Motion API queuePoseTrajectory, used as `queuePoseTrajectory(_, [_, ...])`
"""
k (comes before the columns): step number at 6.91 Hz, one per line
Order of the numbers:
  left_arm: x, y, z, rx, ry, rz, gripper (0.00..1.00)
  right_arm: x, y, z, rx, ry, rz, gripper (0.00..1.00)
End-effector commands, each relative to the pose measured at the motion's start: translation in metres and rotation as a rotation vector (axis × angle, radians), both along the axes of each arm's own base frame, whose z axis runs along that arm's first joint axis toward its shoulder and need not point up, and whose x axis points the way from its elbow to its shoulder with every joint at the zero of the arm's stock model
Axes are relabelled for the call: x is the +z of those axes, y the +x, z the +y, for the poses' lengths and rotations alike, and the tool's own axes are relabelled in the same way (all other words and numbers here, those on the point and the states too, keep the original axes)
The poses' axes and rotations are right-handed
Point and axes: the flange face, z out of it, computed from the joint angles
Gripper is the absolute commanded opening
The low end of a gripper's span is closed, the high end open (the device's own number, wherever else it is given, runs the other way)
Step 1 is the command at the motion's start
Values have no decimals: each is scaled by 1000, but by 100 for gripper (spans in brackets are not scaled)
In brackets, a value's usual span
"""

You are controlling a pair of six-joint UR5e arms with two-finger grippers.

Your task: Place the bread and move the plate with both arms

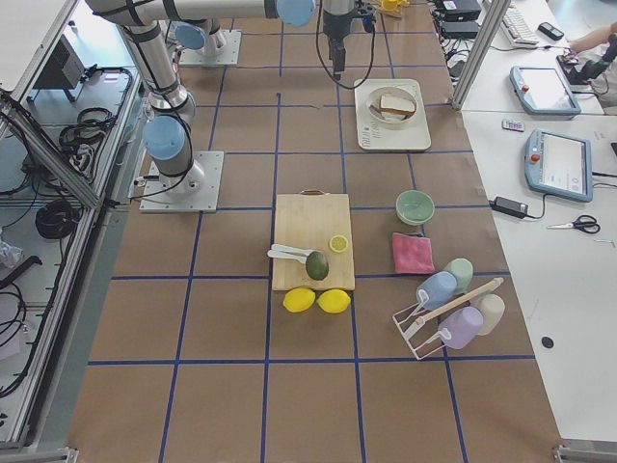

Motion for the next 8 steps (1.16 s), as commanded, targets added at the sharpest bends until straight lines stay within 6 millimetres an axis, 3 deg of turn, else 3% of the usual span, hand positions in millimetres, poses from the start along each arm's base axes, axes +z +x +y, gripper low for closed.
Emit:
queuePoseTrajectory(1, [39, 12, 65, -7, 33, -55, 100, 0, 0, 0, 2, 0, 1, 100])
queuePoseTrajectory(2, [45, 21, 69, -27, -5, -144, 100, 0, 0, 0, 5, 0, 2, 100])
queuePoseTrajectory(3, [48, 35, 60, -153, -65, -212, 100, 0, 0, 0, 6, 0, 2, 100])
queuePoseTrajectory(5, [78, 52, 45, -311, -240, -322, 100, 0, 0, 0, 6, 0, 2, 100])
queuePoseTrajectory(8, [83, 50, 33, -302, -350, -339, 100, 0, 0, 0, -1, 0, 0, 100])
